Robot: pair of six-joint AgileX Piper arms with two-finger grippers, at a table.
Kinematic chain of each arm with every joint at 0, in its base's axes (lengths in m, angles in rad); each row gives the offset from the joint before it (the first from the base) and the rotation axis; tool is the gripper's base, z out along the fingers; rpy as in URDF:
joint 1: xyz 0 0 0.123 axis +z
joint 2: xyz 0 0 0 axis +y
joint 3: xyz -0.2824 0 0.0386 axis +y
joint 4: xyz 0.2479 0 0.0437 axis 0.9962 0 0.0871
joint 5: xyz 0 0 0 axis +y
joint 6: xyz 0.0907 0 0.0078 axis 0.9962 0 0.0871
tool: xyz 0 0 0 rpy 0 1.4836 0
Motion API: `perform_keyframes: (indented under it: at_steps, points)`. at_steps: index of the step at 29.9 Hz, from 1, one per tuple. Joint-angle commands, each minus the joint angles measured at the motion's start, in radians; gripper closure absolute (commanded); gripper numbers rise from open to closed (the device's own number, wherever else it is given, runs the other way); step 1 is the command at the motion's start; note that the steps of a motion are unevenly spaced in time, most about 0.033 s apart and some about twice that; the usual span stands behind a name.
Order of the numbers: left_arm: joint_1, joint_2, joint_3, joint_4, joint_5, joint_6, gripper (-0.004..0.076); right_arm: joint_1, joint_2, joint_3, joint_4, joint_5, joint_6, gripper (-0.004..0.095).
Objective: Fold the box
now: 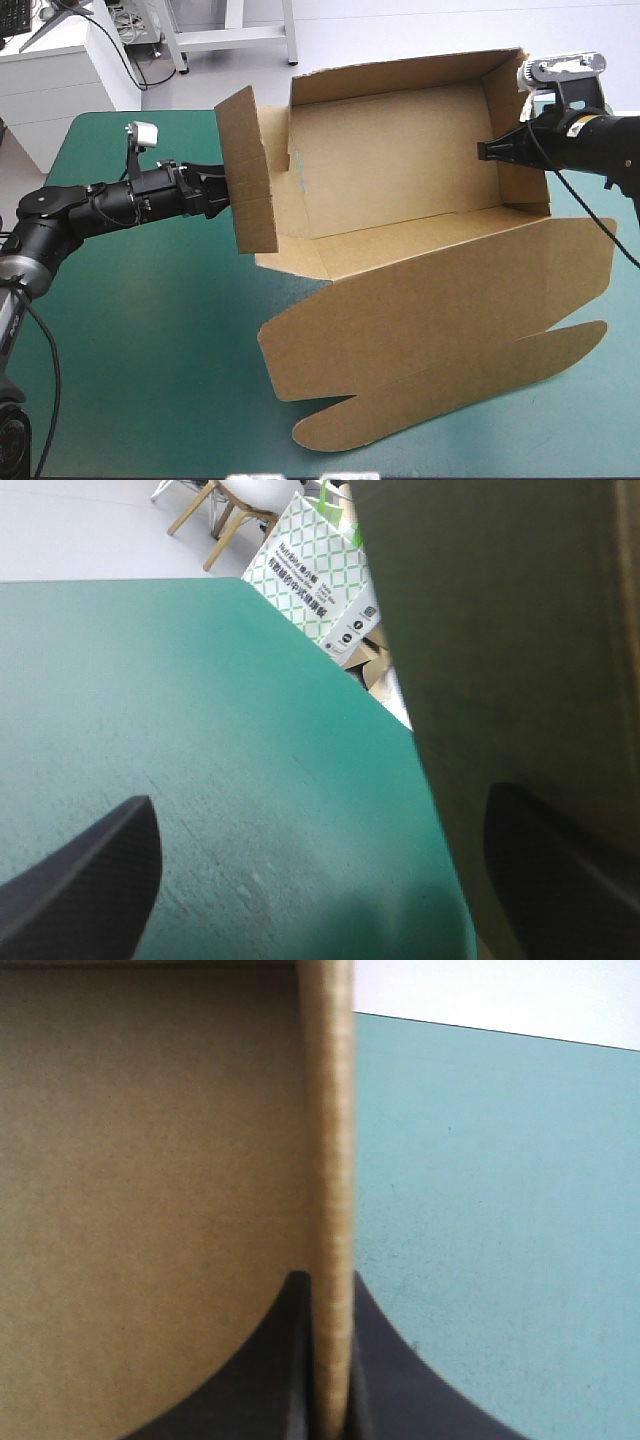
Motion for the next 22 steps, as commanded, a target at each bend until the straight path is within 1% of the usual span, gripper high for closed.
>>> perform_keyframes:
  at_steps: [1, 10, 19, 21, 22]
  points:
    - [-0.038, -0.049, -0.087, -0.098, 0.137, -0.031, 0.0098, 0.005, -0.025, -0.028, 0.002, -0.089, 0.021, 0.0919]
    - [-0.106, -0.049, -0.156, -0.095, 0.135, -0.048, 0.0098, 0.005, -0.025, -0.028, 0.002, -0.104, 0.03, 0.0919]
    - [-0.121, -0.049, -0.159, -0.043, 0.126, -0.082, 0.0098, 0.005, -0.025, -0.028, 0.014, -0.123, 0.041, 0.0919]
    - [-0.14, -0.049, -0.168, -0.018, 0.101, -0.084, 0.0098, 0.005, -0.025, -0.028, 0.014, -0.131, 0.058, 0.0919]
    - [-0.155, -0.049, -0.173, 0.015, 0.068, -0.1, 0.0098, 0.005, -0.025, -0.028, 0.014, -0.139, 0.058, 0.0919]
